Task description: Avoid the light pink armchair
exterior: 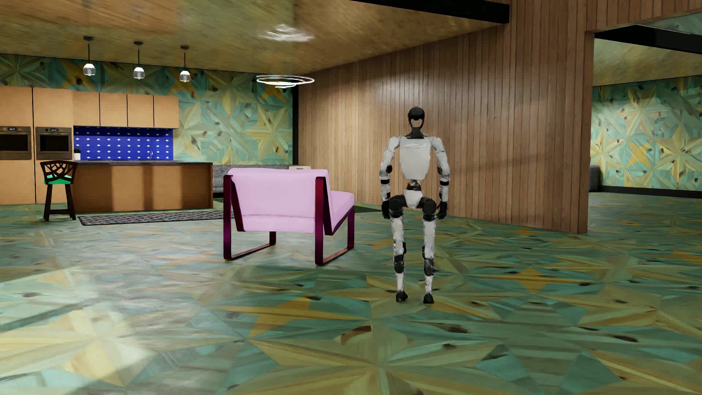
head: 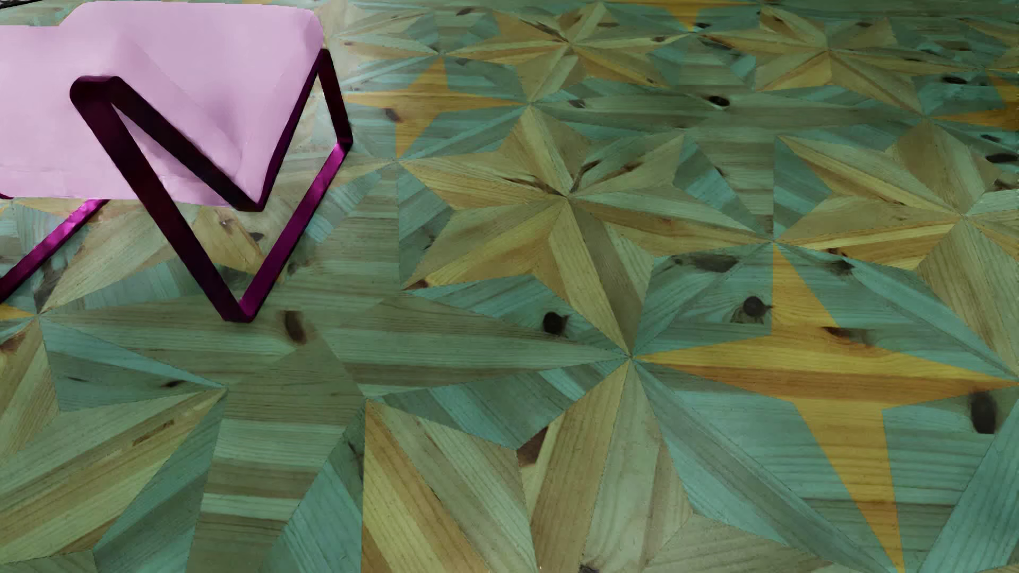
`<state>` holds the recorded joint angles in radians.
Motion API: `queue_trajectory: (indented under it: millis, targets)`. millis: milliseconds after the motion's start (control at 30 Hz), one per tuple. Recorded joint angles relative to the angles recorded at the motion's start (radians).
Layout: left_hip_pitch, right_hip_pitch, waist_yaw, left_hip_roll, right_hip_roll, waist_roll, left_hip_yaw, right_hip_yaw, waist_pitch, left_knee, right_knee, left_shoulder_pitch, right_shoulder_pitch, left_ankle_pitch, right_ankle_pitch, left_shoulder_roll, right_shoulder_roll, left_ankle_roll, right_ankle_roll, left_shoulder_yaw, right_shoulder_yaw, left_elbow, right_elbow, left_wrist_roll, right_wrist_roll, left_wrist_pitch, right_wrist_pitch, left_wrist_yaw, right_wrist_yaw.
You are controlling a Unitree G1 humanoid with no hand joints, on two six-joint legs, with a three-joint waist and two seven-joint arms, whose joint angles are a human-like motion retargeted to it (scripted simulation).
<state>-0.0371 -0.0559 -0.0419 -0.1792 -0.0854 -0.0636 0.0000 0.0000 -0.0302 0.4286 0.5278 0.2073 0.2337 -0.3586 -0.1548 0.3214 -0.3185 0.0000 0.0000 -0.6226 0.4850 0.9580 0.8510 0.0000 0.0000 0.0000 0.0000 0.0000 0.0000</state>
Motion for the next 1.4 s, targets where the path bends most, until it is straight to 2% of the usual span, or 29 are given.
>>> queue_trajectory:
  millis: [100,267,300,333,400,433,467,500,600,700,767,800,833,867,900,933,967,1000,1033,1067,1100,1167,1200,1233,1267,1300,1333,1367,1400]
  targets:
    - [-0.026,0.008,0.005,-0.008,-0.004,-0.009,0.0,0.0,-0.002,-0.01,-0.006,-0.019,-0.033,0.063,-0.004,0.005,0.016,0.0,0.0,0.025,-0.02,-0.042,-0.027,0.0,0.0,0.0,0.0,0.0,0.0]
    - [-0.033,0.037,0.005,-0.019,-0.005,-0.015,0.0,0.0,0.002,-0.001,-0.019,-0.029,-0.039,0.094,-0.048,-0.013,0.02,0.0,0.0,0.029,-0.018,-0.09,-0.019,0.0,0.0,0.0,0.0,0.0,0.0]
    - [-0.047,0.012,0.033,-0.012,0.006,-0.006,0.0,0.0,0.011,0.006,-0.017,-0.039,-0.041,0.115,-0.056,-0.021,0.017,0.0,0.0,0.038,-0.025,-0.088,-0.024,0.0,0.0,0.0,0.0,0.0,0.0]
    - [-0.047,0.001,0.007,-0.023,0.004,-0.009,0.0,0.0,0.014,0.01,0.002,-0.035,-0.028,0.13,-0.075,-0.018,0.015,0.0,0.0,0.001,-0.019,-0.097,-0.02,0.0,0.0,0.0,0.0,0.0,0.0]
    - [-0.021,-0.077,-0.003,-0.028,0.006,-0.005,0.0,0.0,0.036,0.017,0.124,-0.033,0.001,0.105,-0.123,-0.013,0.005,0.0,0.0,-0.013,-0.036,-0.095,-0.015,0.0,0.0,0.0,0.0,0.0,0.0]
    - [0.024,-0.131,-0.012,-0.043,-0.012,-0.019,0.0,0.0,0.065,0.009,0.243,-0.043,0.007,0.086,-0.112,-0.002,0.008,0.0,0.0,-0.041,-0.029,-0.083,0.003,0.0,0.0,0.0,0.0,0.0,0.0]
    - [0.049,-0.189,-0.022,-0.041,-0.003,-0.021,0.0,0.0,0.087,0.008,0.341,-0.029,0.013,0.068,-0.123,0.032,0.011,0.0,0.0,-0.026,-0.017,-0.166,0.003,0.0,0.0,0.0,0.0,0.0,0.0]
    - [0.067,-0.244,-0.066,-0.022,-0.003,-0.01,0.0,0.0,0.083,0.002,0.415,-0.041,0.031,0.044,-0.129,0.042,0.01,0.0,0.0,-0.049,-0.011,-0.163,0.008,0.0,0.0,0.0,0.0,0.0,0.0]
    - [0.118,-0.387,-0.159,0.014,-0.005,0.03,0.0,0.0,0.096,-0.017,0.334,-0.098,0.065,-0.017,-0.071,0.023,-0.012,0.0,0.0,-0.011,-0.001,-0.131,0.03,0.0,0.0,0.0,0.0,0.0,0.0]
    - [0.256,-0.479,-0.177,0.018,-0.02,0.028,0.0,0.0,0.122,-0.034,0.206,-0.137,0.086,-0.135,0.028,0.023,-0.013,0.0,0.0,-0.002,-0.007,-0.135,0.101,0.0,0.0,0.0,0.0,0.0,0.0]
    - [0.332,-0.515,-0.2,0.023,-0.017,0.029,0.0,0.0,0.132,-0.038,0.143,-0.162,0.091,-0.169,0.038,0.023,-0.013,0.0,0.0,-0.005,-0.018,-0.111,0.14,0.0,0.0,0.0,0.0,0.0,0.0]
    - [0.365,-0.526,-0.234,0.018,-0.048,0.029,0.0,0.0,0.128,-0.058,0.171,-0.169,0.088,-0.152,0.025,0.02,-0.016,0.0,0.0,-0.018,-0.013,-0.086,0.148,0.0,0.0,0.0,0.0,0.0,0.0]
    - [0.387,-0.542,-0.249,0.042,-0.02,0.039,0.0,0.0,0.119,-0.05,0.199,-0.153,0.089,-0.133,0.028,0.044,-0.017,0.0,0.0,-0.075,-0.002,-0.127,0.157,0.0,0.0,0.0,0.0,0.0,0.0]
    - [0.371,-0.58,-0.279,0.071,-0.01,0.051,0.0,0.0,0.103,-0.022,0.278,-0.135,0.09,-0.083,-0.003,0.013,-0.012,0.0,0.0,-0.005,-0.01,-0.076,0.169,0.0,0.0,0.0,0.0,0.0,0.0]
    - [0.388,-0.551,-0.289,0.091,0.002,0.072,0.0,0.0,0.105,0.022,0.333,-0.126,0.104,-0.002,-0.037,0.014,-0.03,0.0,0.0,-0.078,-0.003,-0.059,0.147,0.0,0.0,0.0,0.0,0.0,0.0]
    - [0.37,-0.521,-0.286,0.106,0.02,0.073,0.0,0.0,0.099,0.107,0.368,-0.09,0.084,0.167,-0.074,0.017,-0.019,0.0,0.0,-0.076,0.021,-0.065,0.179,0.0,0.0,0.0,0.0,0.0,0.0]
    - [0.276,-0.493,-0.268,0.104,0.01,0.056,0.0,0.0,0.072,0.281,0.381,-0.064,0.085,0.35,-0.116,0.022,-0.013,0.0,0.0,-0.089,0.02,-0.052,0.184,0.0,0.0,0.0,0.0,0.0,0.0]
    - [0.187,-0.409,-0.259,0.139,0.049,0.066,0.0,0.0,0.111,0.502,0.371,-0.055,0.075,0.465,-0.153,0.011,-0.015,0.0,0.0,-0.099,-0.005,-0.044,0.162,0.0,0.0,0.0,0.0,0.0,0.0]
    - [0.071,-0.352,-0.183,0.149,0.09,0.07,0.0,0.0,0.129,0.729,0.349,-0.029,0.062,0.463,-0.181,0.017,0.0,0.0,0.0,-0.071,-0.009,-0.07,0.137,0.0,0.0,0.0,0.0,0.0,0.0]
    - [-0.017,-0.254,-0.136,0.131,0.087,0.05,0.0,0.0,0.144,0.875,0.303,-0.019,0.047,0.434,-0.194,0.028,-0.006,0.0,0.0,-0.106,0.009,-0.056,0.126,0.0,0.0,0.0,0.0,0.0,0.0]
    - [-0.131,-0.175,-0.082,0.108,0.076,0.031,0.0,0.0,0.138,0.923,0.254,0.004,0.042,0.422,-0.203,0.019,-0.009,0.0,0.0,-0.086,0.004,-0.042,0.087,0.0,0.0,0.0,0.0,0.0,0.0]
    - [-0.278,0.009,0.061,0.088,0.076,0.003,0.0,0.0,0.157,0.699,0.121,0.057,0.021,0.517,-0.187,0.022,-0.004,0.0,0.0,-0.002,-0.015,-0.085,0.023,0.0,0.0,0.0,0.0,0.0,0.0]
    - [-0.338,0.085,0.103,0.071,0.069,-0.006,0.0,0.0,0.158,0.506,0.054,0.058,0.005,0.59,-0.173,0.034,-0.023,0.0,0.0,-0.048,-0.009,-0.077,-0.012,0.0,0.0,0.0,0.0,0.0,0.0]
    - [-0.378,0.16,0.135,0.068,0.065,-0.007,0.0,0.0,0.154,0.312,0.01,0.079,-0.018,0.614,-0.181,0.044,-0.036,0.0,0.0,-0.047,-0.011,-0.089,-0.042,0.0,0.0,0.0,0.0,0.0,0.0]
    - [-0.409,0.227,0.17,0.067,0.065,-0.007,0.0,0.0,0.148,0.134,-0.03,0.087,-0.036,0.498,-0.197,0.04,-0.048,0.0,0.0,-0.029,-0.019,-0.087,-0.07,0.0,0.0,0.0,0.0,0.0,0.0]
    - [-0.434,0.28,0.186,0.074,0.064,-0.002,0.0,0.0,0.132,0.016,-0.046,0.101,-0.059,0.253,-0.218,0.045,-0.062,0.0,0.0,-0.042,-0.02,-0.101,-0.094,0.0,0.0,0.0,0.0,0.0,0.0]
    - [-0.459,0.314,0.201,0.075,0.055,-0.007,0.0,0.0,0.12,0.011,-0.041,0.107,-0.081,0.07,-0.239,0.04,-0.068,0.0,0.0,-0.046,-0.028,-0.077,-0.096,0.0,0.0,0.0,0.0,0.0,0.0]
    - [-0.469,0.346,0.24,0.081,0.055,-0.008,0.0,0.0,0.129,0.003,-0.03,0.11,-0.09,0.119,-0.248,0.045,-0.066,0.0,0.0,-0.064,-0.048,-0.081,-0.09,0.0,0.0,0.0,0.0,0.0,0.0]
    - [-0.513,0.375,0.255,0.073,0.042,-0.018,0.0,0.0,0.123,0.065,-0.004,0.117,-0.086,0.373,-0.215,0.047,-0.061,0.0,0.0,-0.062,-0.067,-0.075,-0.082,0.0,0.0,0.0,0.0,0.0,0.0]
